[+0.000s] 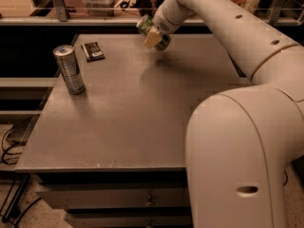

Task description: Knock green can over

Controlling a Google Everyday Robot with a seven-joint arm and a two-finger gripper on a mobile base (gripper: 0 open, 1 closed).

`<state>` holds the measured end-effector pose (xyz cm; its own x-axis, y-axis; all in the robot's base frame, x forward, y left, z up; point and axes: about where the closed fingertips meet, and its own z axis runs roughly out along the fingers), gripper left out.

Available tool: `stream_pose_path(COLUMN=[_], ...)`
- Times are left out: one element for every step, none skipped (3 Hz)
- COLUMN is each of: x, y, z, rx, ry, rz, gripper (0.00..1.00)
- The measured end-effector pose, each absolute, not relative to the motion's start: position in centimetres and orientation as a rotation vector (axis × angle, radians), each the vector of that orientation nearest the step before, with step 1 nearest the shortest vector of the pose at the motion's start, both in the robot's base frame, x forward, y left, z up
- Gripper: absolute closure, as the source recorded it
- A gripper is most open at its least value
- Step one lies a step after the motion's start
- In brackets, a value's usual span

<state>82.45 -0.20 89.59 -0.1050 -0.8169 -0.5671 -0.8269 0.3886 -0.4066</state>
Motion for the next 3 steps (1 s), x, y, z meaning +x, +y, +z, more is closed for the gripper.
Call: stream_pose_path(x=[81.7, 80.9, 79.9], y=[-2.7, -4.6, -6.0], z=[88.5, 87.8, 87.4], rx=[-1.584, -1.685, -1.73], ry=[1.982, 2.028, 2.064], rz=[-0.221, -0.351, -0.408], gripper=[0.59, 0.36, 0.13])
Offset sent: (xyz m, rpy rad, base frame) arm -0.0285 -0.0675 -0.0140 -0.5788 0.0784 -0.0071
